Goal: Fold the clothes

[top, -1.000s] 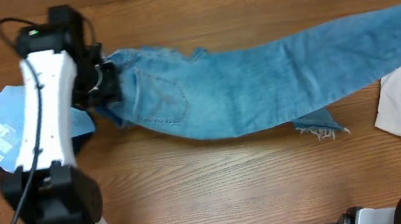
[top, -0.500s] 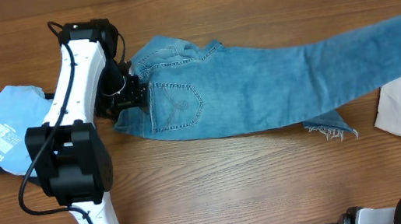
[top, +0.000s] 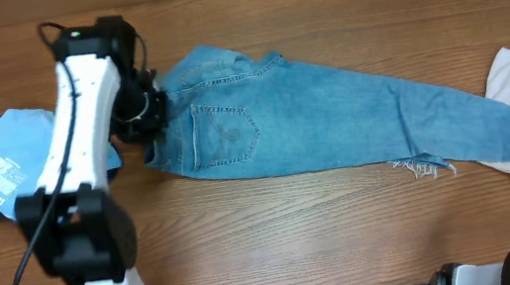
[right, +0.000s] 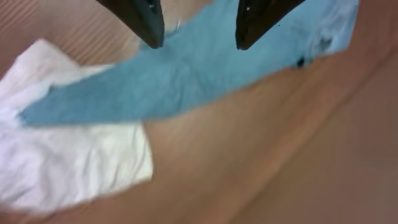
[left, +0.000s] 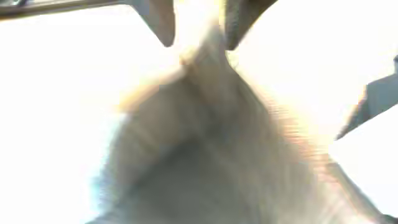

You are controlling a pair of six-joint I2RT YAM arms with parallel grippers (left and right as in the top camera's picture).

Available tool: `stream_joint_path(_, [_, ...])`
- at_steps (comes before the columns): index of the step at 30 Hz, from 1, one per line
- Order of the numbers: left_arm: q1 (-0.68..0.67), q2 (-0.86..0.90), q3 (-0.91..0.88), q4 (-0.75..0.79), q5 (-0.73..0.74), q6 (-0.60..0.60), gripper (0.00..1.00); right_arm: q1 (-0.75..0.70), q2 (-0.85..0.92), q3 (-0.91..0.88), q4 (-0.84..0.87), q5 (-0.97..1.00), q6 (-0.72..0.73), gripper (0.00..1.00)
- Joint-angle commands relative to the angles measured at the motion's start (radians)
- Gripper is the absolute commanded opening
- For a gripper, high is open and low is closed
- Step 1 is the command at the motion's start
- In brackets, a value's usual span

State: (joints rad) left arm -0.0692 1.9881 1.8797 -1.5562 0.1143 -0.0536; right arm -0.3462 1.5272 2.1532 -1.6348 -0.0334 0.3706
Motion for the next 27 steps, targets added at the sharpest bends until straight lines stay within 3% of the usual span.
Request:
stream_joint_path(1, [0.011,-0.098,0.008,0.017,-0.021,0.010,0.53,0.031,0.035,-0.182,0.022,-0.274,-0.123,0.48])
stream_joint_path(3, [0.010,-0.101,0.008,0.023,-0.015,0.010,0.65,0.086,0.037,-0.352,0.072,-0.305,-0.140,0.50])
stream_joint_path(5, [0.010,-0.101,0.008,0.027,-0.002,0.010,0.70,0.135,0.037,-0.478,0.115,-0.306,-0.140,0.50])
stream_joint_path(7, [0.010,-0.101,0.008,0.041,0.042,0.012,0.66,0.196,0.037,-0.614,0.175,-0.310,-0.140,0.52])
stream_joint_path(8, [0.010,-0.101,0.008,0.046,0.074,0.028,0.76,0.230,0.037,-0.687,0.217,-0.324,-0.139,0.53])
stream_joint_path(9, [0.010,-0.101,0.008,0.047,0.114,0.041,1.00,0.257,0.037,-0.743,0.251,-0.345,-0.136,0.54])
stream_joint_path(13, [0.010,-0.101,0.018,0.031,0.177,0.043,1.00,0.334,0.037,-0.986,0.414,-0.388,-0.050,0.54])
stream_joint_path(20, [0.010,-0.102,0.126,-0.019,0.204,0.051,0.94,0.340,0.037,-1.316,0.689,-0.499,0.070,0.53])
stream_joint_path(27, [0.008,-0.142,0.256,-0.035,0.280,0.090,0.93,0.340,0.037,-1.428,0.981,-0.471,0.183,0.54])
